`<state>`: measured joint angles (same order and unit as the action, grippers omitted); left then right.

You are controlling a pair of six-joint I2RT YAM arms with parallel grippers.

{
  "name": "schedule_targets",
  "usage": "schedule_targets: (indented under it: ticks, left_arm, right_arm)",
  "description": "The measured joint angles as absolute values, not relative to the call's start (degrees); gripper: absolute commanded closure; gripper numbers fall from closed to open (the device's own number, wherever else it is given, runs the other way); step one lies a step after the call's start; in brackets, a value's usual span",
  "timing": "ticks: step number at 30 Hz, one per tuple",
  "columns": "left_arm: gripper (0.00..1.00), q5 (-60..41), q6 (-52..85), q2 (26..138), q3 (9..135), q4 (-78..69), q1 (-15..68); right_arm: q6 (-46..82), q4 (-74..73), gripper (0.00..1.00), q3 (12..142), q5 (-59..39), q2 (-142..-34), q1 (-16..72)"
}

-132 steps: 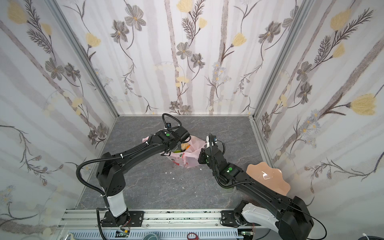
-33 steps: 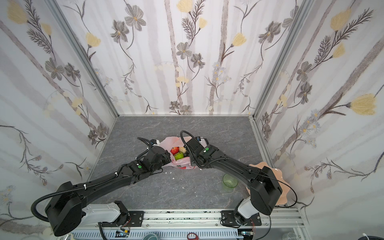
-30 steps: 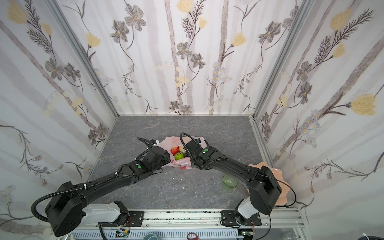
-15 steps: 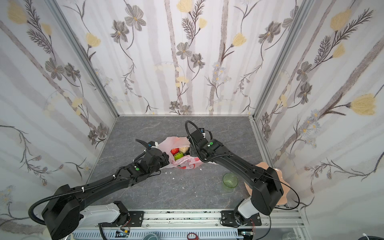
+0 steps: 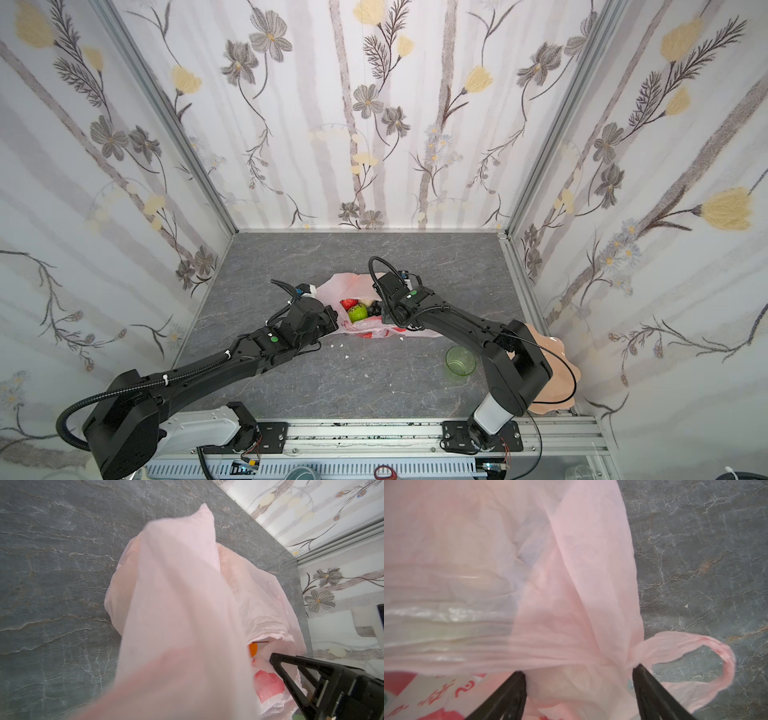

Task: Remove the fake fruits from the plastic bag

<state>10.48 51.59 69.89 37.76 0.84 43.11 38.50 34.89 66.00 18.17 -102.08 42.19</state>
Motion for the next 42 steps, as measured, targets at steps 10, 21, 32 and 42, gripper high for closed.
schedule_targets:
  ticks: [10, 21, 32, 42]
  left_arm:
    - [1.0, 9.5, 51.6, 68.6, 35.2, 0.7, 40.9]
    - [1.0, 5.5, 51.0, 67.0, 32.6, 0.7, 31.7]
    - [0.66, 6.0, 45.7, 70.4, 42.5, 8.8, 36.4]
    - [0.28, 14.5, 49.5, 68.6, 50.9, 25.7, 44.8]
  right_arm:
    - [35.6, 31.3, 0.62, 72.4, 19.6, -109.8, 39.3]
    - [30.9, 29.0, 0.87, 68.9, 21.9, -99.1, 33.2]
    - [29.4, 24.5, 0.9, 62.1, 19.4, -92.6, 32.9]
    - [28.3, 22.2, 0.9, 61.0, 18.7, -91.4, 37.0]
